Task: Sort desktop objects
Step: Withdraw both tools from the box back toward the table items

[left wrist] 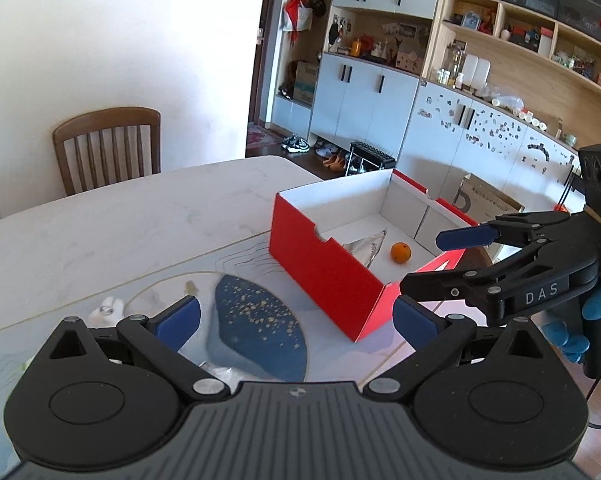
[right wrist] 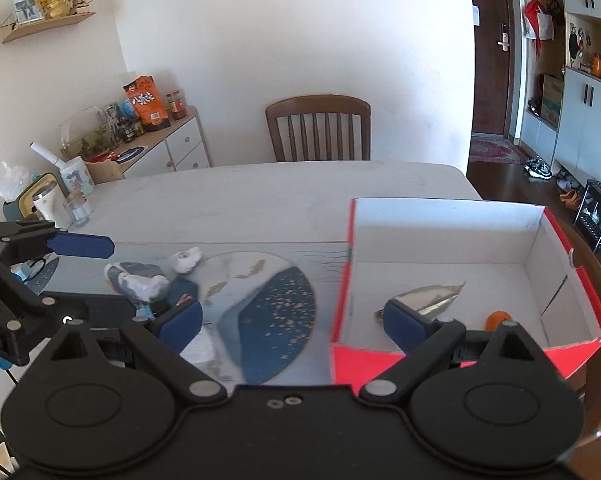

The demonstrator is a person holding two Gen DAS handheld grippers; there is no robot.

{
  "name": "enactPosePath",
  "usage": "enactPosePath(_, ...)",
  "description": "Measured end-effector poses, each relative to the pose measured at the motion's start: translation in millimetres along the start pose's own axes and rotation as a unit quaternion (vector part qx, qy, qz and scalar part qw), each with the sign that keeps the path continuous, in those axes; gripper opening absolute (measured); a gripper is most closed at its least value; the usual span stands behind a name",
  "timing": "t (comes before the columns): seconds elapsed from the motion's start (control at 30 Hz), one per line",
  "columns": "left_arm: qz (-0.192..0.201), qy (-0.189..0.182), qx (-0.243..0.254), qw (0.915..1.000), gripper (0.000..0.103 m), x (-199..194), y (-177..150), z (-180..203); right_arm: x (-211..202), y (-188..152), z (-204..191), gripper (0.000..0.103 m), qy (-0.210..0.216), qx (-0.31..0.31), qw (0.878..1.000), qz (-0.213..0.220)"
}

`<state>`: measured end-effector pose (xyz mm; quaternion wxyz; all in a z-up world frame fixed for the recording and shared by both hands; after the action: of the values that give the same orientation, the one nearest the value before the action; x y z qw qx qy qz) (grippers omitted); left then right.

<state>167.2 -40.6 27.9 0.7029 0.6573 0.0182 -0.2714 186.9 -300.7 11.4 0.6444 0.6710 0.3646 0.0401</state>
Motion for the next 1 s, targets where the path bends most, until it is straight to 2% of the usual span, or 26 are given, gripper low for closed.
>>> enactPosePath(0.17,0.000,-0.002,-0.006,1.0000,0.103,-23.2,-6.8,-10.8,-4.7,-4.7,-26.0,0.097,0.004,-0.002,1.000,0.002)
enactPosePath(0.4,0.033,0.026,-0.063,0.9971,0.103,-58.9,-18.8,-42.5,-8.6,-11.5,-63.4,0.097,0.007,-0.006,1.000,0.009)
enactPosePath(0.53,0.052,0.050,-0.067,0.9951,0.103,-76.0,-25.3,-54.3,-8.0,-16.3,-84.0,0.097,0.011,-0.005,1.000,0.010)
enactPosePath(0.77,0.044,0.074,-0.065,0.9941,0.103,-91.2,-42.2,-71.0,-1.7,-26.9,-117.2,0.096,0.015,-0.007,1.000,0.011)
enactPosePath(1.0,0.029,0.106,-0.066,0.9917,0.103,-94.9,-61.5,-98.3,12.7,-37.5,-130.5,0.094,-0.001,-0.013,1.000,0.005)
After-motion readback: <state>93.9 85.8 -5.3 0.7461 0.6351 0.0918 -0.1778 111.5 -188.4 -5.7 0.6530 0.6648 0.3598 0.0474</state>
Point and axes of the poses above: each gripper's, at about its wrist camera, not at the fingertips, and x roughly the way its jaws point, z to its right, y to its top, the point moved 4 cm from there along x, roughly the way its jaws point, and after that the axes turned 14 degrees about z, right-handed, at the moved point
